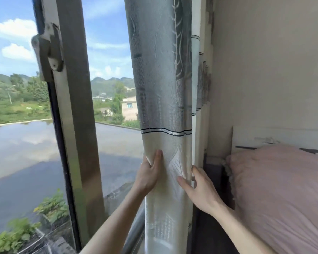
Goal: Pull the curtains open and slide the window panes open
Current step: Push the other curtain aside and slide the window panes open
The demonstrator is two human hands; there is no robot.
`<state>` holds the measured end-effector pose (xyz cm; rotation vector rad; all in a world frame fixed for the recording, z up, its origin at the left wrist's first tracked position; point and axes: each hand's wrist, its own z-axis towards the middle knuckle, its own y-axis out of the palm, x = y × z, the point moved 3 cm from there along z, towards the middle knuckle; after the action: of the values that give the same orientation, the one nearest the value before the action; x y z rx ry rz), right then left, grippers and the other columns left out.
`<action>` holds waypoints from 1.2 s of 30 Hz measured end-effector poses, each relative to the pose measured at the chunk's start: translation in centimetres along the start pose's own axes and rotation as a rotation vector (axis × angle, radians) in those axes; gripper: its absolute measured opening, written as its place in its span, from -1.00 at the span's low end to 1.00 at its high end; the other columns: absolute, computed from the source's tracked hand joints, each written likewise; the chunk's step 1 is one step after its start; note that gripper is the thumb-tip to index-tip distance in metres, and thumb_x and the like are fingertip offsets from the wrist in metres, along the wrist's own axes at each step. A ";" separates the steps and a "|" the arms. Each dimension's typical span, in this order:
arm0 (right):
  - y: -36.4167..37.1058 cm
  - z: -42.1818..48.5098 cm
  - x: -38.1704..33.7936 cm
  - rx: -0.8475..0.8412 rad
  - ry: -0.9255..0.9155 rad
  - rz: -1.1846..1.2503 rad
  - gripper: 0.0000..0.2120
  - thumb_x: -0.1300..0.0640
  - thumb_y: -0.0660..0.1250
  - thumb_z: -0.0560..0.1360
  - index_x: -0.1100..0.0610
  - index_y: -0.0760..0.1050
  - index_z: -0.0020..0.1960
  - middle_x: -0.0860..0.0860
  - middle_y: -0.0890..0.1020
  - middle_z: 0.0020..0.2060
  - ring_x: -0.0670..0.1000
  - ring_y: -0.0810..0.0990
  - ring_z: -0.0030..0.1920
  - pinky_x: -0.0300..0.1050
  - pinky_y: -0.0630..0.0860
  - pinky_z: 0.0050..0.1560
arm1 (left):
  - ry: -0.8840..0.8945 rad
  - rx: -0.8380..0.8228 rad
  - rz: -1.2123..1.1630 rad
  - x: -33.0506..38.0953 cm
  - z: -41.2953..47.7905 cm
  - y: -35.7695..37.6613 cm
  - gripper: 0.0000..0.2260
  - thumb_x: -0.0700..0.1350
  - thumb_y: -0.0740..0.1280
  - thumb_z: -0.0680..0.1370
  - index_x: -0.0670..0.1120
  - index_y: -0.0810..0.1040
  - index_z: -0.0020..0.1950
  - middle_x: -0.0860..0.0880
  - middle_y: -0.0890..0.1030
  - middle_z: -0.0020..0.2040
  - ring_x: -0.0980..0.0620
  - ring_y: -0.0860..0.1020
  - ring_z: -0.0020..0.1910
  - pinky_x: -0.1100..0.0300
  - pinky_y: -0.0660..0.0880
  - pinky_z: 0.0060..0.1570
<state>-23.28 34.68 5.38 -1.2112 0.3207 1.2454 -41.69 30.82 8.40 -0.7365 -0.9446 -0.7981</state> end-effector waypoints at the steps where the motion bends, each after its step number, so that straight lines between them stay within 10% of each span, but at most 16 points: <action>1: -0.1 1.7 0.9 0.041 -0.019 -0.009 -0.76 -0.23 0.27 0.54 -0.16 0.50 0.14 -0.22 0.49 0.09 -0.24 0.52 0.10 -0.33 0.44 0.13 | 0.001 -0.017 0.004 -0.4 1.9 1.2 -0.39 0.48 0.08 0.43 0.13 0.48 0.27 0.10 0.64 0.12 0.09 0.58 0.14 0.09 0.53 0.13; 4: -0.4 6.0 3.6 0.113 -0.035 -0.008 -0.77 -0.07 0.20 0.63 -0.04 0.55 0.19 -0.22 0.47 0.07 -0.36 0.44 0.13 -0.51 0.33 0.06 | 0.015 -0.103 -0.008 -1.6 6.7 4.3 -0.50 0.35 0.06 0.56 0.08 0.42 0.31 0.06 0.58 0.21 0.06 0.52 0.24 0.10 0.43 0.24; 10: -2.1 14.4 9.3 0.195 0.041 0.037 -0.71 -0.04 0.13 0.66 0.05 0.53 0.23 -0.03 0.56 0.15 -0.10 0.51 0.21 -0.27 0.40 0.21 | 0.066 -0.176 -0.020 -2.6 15.8 10.2 -0.67 0.24 0.06 0.63 0.14 0.40 0.30 0.16 0.51 0.19 0.15 0.41 0.22 0.35 0.29 0.15; 19: -5.6 28.3 16.5 0.230 0.051 0.061 -0.63 -0.12 0.12 0.65 -0.01 0.50 0.34 -0.09 0.57 0.17 -0.13 0.51 0.22 -0.27 0.34 0.18 | 0.090 -0.167 -0.028 -4.8 30.3 18.2 -0.44 0.30 0.05 0.61 -0.02 0.32 0.48 -0.03 0.50 0.35 -0.06 0.44 0.35 -0.01 0.34 0.38; 36: -8.8 53.0 32.5 0.190 0.084 0.054 -0.47 -0.21 0.07 0.64 0.11 0.43 0.41 0.02 0.54 0.29 0.00 0.46 0.35 -0.11 0.35 0.36 | 0.120 -0.059 -0.111 -13.1 54.1 32.0 -0.41 0.25 0.12 0.60 -0.01 0.20 0.55 0.06 0.46 0.41 0.09 0.39 0.41 0.22 0.25 0.40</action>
<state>-25.08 97.42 6.56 -1.0988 0.5248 1.1834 -41.30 94.90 12.07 -0.6839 -0.8627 -0.9610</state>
